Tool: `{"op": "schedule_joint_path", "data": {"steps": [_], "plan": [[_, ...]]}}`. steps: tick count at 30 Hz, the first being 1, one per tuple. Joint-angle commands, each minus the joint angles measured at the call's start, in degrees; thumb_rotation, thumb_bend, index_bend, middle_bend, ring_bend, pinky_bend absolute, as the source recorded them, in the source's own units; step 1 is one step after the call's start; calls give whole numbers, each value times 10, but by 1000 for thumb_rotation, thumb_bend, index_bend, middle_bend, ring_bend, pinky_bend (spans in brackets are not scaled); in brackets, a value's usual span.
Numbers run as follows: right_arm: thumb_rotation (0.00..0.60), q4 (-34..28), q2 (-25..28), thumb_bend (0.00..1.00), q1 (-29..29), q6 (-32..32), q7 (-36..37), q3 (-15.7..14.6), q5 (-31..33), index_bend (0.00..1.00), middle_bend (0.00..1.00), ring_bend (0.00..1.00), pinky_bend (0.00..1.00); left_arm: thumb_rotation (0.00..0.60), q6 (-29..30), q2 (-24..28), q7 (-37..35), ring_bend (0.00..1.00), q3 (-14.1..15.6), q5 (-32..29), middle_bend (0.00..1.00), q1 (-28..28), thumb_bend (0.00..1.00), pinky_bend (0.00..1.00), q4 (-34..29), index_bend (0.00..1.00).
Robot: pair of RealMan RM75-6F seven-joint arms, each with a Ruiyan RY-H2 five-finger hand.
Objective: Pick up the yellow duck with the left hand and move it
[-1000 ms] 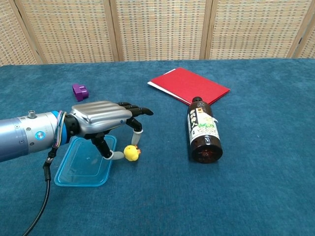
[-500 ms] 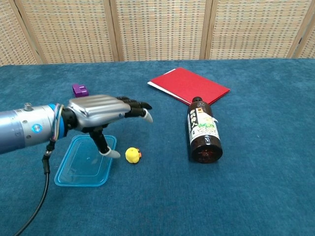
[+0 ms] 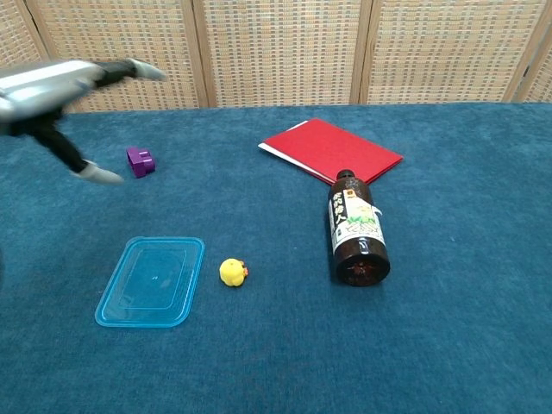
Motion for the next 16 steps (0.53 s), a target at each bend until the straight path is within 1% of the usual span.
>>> {"op": "schedule_joint_path", "data": {"steps": [1, 2, 3, 7, 12, 16], "plan": [[600, 3, 1, 0, 0, -1, 4, -1, -3, 29, 0, 0, 0, 600, 85, 75, 8, 0, 24, -21, 0, 86, 134, 0, -65, 0], [600, 3, 1, 0, 0, -1, 6, -1, -4, 29, 0, 0, 0, 600, 107, 88, -6, 0, 32, -20, 0, 108, 134, 0, -71, 0], [600, 4, 2, 0, -1, 1, 10, -3, -9, 29, 0, 0, 0, 600, 136, 104, -30, 0, 48, -10, 0, 138, 133, 0, -76, 0], [600, 2, 8, 0, -3, 7, 22, -7, -25, 29, 0, 0, 0, 600, 186, 124, -98, 0, 88, 31, 0, 200, 133, 0, -62, 0], [600, -1, 12, 0, -6, 11, 28, -8, -31, 28, 0, 0, 0, 600, 208, 126, -135, 0, 101, 55, 0, 229, 133, 0, -52, 0], [600, -2, 14, 0, -7, 12, 32, -9, -31, 28, 0, 0, 0, 600, 216, 125, -140, 0, 101, 69, 0, 240, 134, 0, -44, 0]]}}
